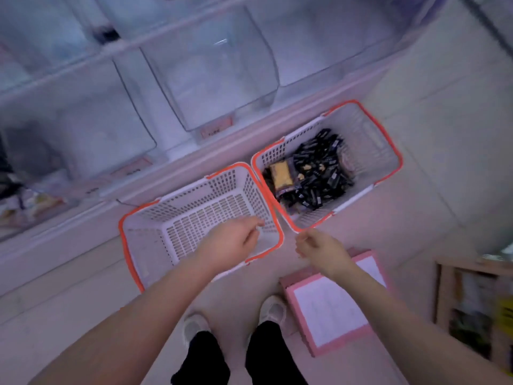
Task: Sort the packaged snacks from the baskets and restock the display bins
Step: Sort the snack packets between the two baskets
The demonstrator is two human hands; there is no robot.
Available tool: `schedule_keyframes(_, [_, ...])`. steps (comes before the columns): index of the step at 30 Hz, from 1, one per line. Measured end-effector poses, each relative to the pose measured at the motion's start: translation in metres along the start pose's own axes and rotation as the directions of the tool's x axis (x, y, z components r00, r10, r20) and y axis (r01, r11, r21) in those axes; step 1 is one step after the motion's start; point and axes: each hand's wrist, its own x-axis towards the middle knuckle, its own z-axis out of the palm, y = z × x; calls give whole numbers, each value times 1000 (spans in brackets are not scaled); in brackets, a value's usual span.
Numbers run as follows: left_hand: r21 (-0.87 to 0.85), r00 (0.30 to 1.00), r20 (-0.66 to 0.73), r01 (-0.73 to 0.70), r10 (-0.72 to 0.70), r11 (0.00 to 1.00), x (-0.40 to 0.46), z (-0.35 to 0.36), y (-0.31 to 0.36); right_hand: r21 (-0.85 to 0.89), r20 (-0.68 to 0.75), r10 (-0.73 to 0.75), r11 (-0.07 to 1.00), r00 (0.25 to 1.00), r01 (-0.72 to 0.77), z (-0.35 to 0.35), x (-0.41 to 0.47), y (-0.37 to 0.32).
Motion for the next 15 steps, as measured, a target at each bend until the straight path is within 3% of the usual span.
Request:
schedule_keyframes(3, [7, 990, -103, -100, 101, 995, -1, -53, 57, 2, -96, -57, 998, 994, 57, -60, -46, -23])
schedule_keyframes(8, [80, 975, -99, -191, 199, 978, 0, -110, 99, 50, -223, -119, 990, 967, 134, -118, -79, -48])
schedule_keyframes(12, [33, 981, -132, -143, 146, 989, 18, -128, 92, 49, -272, -92, 993, 958, 109, -127, -53, -57])
schedule_keyframes(15, [62, 992, -22, -122, 124, 991, 46, -116, 75, 48, -287, -78, 994, 955, 96, -126, -19, -55])
